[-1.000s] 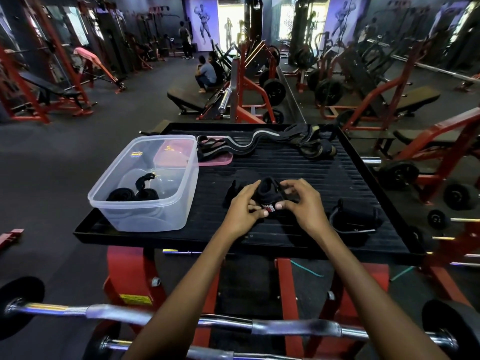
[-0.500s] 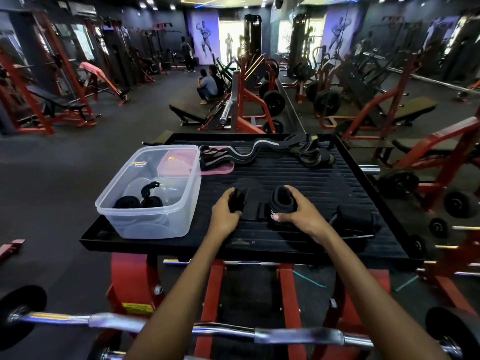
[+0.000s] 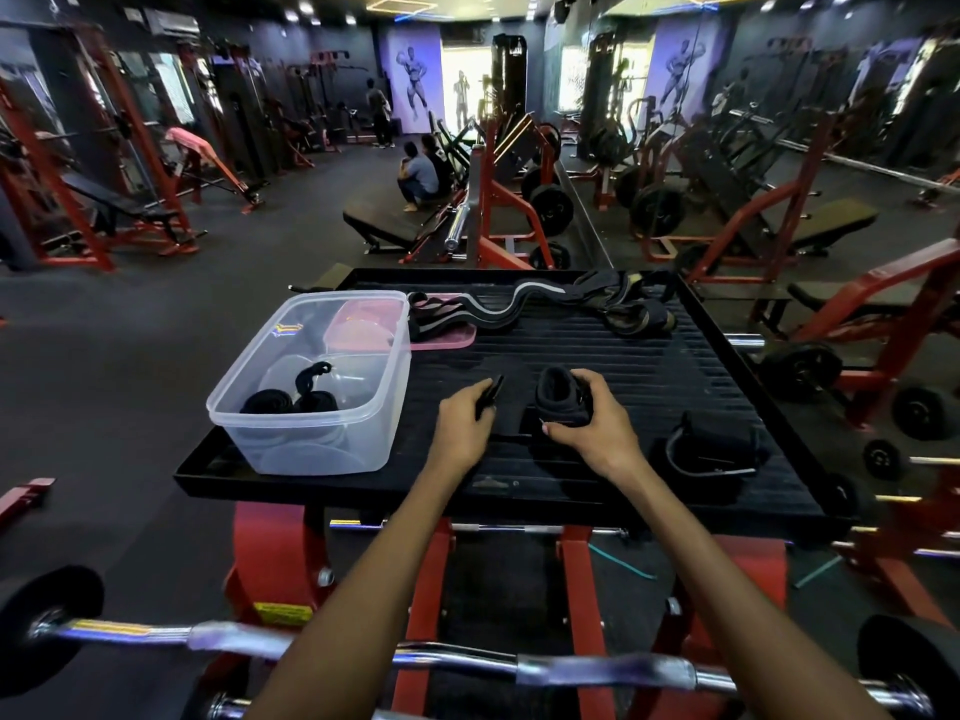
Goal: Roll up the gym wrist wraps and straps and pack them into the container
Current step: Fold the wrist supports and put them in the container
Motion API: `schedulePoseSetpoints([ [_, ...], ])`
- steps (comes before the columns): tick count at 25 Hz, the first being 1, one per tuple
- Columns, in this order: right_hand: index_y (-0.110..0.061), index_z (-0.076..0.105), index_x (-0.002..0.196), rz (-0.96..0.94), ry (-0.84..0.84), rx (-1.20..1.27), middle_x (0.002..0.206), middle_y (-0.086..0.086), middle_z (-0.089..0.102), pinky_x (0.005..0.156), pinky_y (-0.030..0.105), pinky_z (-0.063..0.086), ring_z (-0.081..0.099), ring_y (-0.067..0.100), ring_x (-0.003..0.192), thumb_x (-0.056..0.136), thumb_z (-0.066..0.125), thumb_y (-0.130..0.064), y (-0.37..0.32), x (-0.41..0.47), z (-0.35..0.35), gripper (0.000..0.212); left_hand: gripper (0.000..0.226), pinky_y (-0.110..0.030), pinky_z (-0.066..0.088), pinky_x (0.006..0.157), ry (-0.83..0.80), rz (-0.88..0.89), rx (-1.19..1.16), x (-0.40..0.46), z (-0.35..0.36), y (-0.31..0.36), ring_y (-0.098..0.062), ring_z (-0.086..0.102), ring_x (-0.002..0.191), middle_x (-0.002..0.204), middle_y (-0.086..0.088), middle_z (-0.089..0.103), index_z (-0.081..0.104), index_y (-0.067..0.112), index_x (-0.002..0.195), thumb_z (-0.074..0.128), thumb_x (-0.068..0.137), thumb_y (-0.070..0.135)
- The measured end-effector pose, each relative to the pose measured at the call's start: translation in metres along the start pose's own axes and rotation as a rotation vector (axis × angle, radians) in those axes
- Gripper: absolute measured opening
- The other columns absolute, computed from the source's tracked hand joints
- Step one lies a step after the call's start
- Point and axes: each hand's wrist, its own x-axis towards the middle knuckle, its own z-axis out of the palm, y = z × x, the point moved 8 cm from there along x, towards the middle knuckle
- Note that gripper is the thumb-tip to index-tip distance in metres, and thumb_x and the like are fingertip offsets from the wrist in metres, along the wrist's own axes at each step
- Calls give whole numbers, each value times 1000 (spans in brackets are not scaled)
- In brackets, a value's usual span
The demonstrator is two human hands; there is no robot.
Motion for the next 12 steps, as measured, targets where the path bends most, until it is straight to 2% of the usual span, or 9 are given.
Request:
schedulePoseSetpoints([
  [4,-16,45,133,-65,5,-114,129,2,53,96,23,34,43,21,121,71,77,-10,-14,2,10,69,42,-15,32,97,225,366,174,-15,-12,31,-28,58,104,122,-11,63,62,5,120,61,79,-2],
  [9,-16,43,136,-181,16,-233,130,1,49,93,22,31,36,16,113,74,74,-6,-43,3,17,70,35,-7,31,97,408,446,130,-24,-28,35,-15,53,100,117,-11,66,66,4,113,62,79,2],
  [12,-14,38,139,-236,19,-480,137,3,46,98,38,40,37,26,117,77,71,-7,-54,6,24,71,32,-11,35,96,421,571,221,-29,-25,43,-13,50,93,113,-12,68,67,1,111,61,79,5],
])
